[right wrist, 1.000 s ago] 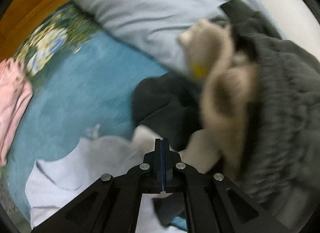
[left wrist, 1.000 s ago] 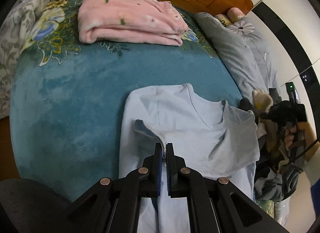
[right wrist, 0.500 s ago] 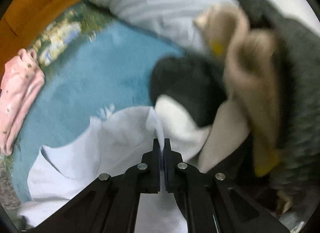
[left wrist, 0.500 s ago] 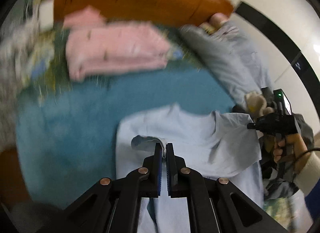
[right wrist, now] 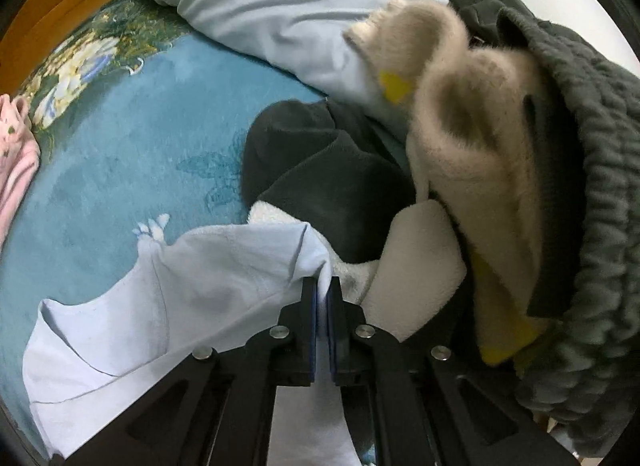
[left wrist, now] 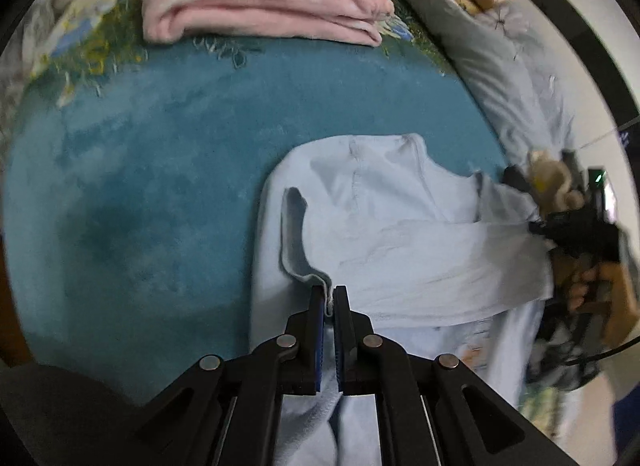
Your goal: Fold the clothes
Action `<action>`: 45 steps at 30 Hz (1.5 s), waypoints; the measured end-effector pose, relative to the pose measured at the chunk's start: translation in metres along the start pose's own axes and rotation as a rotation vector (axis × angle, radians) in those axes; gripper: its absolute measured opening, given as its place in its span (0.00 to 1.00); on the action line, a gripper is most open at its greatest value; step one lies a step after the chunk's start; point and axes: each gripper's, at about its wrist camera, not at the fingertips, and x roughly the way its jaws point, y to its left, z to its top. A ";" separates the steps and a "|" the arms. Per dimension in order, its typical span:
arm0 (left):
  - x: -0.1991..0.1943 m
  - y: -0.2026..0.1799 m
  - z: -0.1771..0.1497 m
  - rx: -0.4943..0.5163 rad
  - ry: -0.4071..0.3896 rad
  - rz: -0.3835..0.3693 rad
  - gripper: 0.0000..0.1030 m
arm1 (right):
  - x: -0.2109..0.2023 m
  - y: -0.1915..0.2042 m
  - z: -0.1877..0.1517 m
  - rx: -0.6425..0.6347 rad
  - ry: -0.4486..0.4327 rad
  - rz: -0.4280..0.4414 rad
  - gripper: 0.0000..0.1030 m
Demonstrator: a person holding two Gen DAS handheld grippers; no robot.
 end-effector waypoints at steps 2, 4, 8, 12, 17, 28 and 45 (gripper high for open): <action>0.002 0.004 0.000 -0.019 0.016 -0.025 0.51 | -0.013 -0.003 -0.003 0.013 -0.020 0.046 0.41; -0.005 0.004 0.000 -0.028 -0.002 -0.063 0.53 | -0.025 -0.006 -0.005 0.025 -0.040 0.092 0.51; -0.023 -0.001 -0.001 0.005 -0.065 -0.110 0.61 | -0.071 -0.007 -0.040 0.000 -0.137 0.183 0.56; -0.032 0.002 -0.001 -0.010 -0.089 -0.117 0.67 | -0.094 -0.004 -0.098 -0.065 -0.147 0.250 0.56; -0.044 0.016 -0.003 -0.065 -0.107 -0.134 0.72 | -0.095 0.002 -0.183 -0.099 -0.059 0.359 0.56; -0.079 0.022 -0.014 -0.044 -0.148 -0.103 0.72 | -0.123 0.088 -0.303 -0.300 0.045 0.551 0.55; -0.132 0.041 -0.021 -0.068 -0.267 -0.058 0.72 | -0.098 0.182 -0.357 -0.733 0.223 0.516 0.34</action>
